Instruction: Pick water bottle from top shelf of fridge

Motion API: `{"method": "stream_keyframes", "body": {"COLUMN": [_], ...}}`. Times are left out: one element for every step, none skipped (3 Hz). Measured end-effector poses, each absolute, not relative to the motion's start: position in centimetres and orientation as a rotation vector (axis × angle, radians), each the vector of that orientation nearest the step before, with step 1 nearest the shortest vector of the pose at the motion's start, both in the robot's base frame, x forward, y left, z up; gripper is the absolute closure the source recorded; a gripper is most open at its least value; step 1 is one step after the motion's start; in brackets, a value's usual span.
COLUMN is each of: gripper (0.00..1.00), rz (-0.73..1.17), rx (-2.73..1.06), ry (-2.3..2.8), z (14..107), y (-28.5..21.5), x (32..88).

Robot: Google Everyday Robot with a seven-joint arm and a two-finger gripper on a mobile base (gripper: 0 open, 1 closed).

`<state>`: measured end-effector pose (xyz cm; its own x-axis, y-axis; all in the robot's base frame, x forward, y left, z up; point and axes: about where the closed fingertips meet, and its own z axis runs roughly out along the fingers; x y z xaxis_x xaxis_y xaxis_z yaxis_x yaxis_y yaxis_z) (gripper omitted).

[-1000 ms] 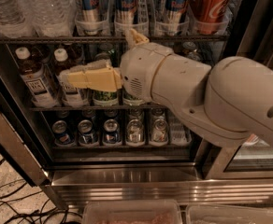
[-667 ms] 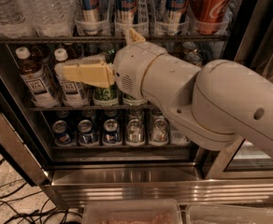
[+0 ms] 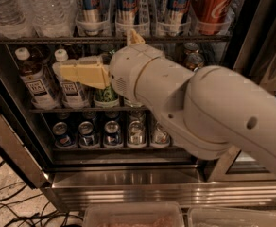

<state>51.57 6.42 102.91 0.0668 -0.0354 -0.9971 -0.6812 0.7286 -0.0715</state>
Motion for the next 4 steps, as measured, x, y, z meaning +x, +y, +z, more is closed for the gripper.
{"method": "stream_keyframes", "body": {"gripper": [0.00, 0.00, 0.00, 0.00], "rz": [0.403, 0.328, 0.378, 0.500], "rx": [-0.597, -0.628, -0.661, -0.689], "ry": [1.447, 1.434, 1.420, 1.408], "z": [103.3, 103.9, 104.2, 104.1], "y": [7.6, 9.4, 10.9, 12.4], "x": [51.2, 50.5, 50.4, 50.4]}}
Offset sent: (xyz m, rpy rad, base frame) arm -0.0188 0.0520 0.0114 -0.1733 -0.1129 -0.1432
